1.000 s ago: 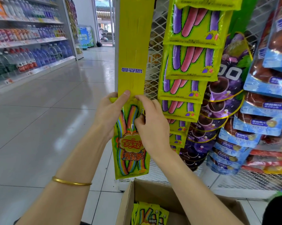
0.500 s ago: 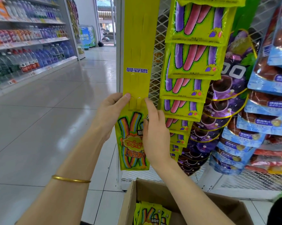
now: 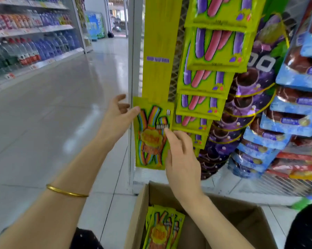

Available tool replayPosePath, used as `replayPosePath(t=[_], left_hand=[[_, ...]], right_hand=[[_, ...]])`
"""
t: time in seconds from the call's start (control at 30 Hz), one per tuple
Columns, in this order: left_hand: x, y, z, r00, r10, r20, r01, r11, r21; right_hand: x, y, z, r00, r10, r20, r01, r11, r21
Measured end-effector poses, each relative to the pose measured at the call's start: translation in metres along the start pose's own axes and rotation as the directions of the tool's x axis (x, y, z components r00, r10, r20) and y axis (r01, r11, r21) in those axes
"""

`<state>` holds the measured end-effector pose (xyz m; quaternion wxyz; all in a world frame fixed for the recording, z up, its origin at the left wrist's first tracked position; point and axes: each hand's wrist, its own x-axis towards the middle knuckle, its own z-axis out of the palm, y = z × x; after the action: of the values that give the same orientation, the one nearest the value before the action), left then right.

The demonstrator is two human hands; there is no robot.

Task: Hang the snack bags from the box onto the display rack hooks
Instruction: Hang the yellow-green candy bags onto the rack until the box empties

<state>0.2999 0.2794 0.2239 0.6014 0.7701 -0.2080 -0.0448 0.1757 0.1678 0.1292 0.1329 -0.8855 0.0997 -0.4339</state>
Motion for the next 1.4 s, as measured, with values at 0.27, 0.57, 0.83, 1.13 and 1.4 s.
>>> replayPosePath(t=[0.27,0.57,0.83,1.13,1.4], left_hand=[[-0.045,-0.054,0.005,0.915,-0.348,0.204,0.265,0.901,0.344],[-0.053,-0.088,0.013,0.834,-0.476,0.280,0.343,0.843,0.413],[-0.048,-0.101,0.015,0.789,-0.546,0.281,0.404,0.807,0.431],[-0.037,-0.089,0.039,0.741,-0.523,0.421,0.226,0.785,0.577],[-0.043,-0.051,0.076,0.816,-0.342,0.465,0.097,0.875,0.474]], right_hand=[[-0.155,0.106,0.063,0.341,0.498,0.797,-0.588,0.775,-0.232],[-0.253,0.097,0.130,-0.211,0.623,0.753,-0.921,0.132,-0.367],[-0.246,0.077,0.162,-0.287,0.685,0.670,-0.955,-0.149,-0.257],[-0.181,0.089,0.076,0.078,0.566,0.821,-0.970,-0.148,0.194],[-0.091,0.081,-0.004,0.525,0.473,0.708,-0.841,0.157,0.518]])
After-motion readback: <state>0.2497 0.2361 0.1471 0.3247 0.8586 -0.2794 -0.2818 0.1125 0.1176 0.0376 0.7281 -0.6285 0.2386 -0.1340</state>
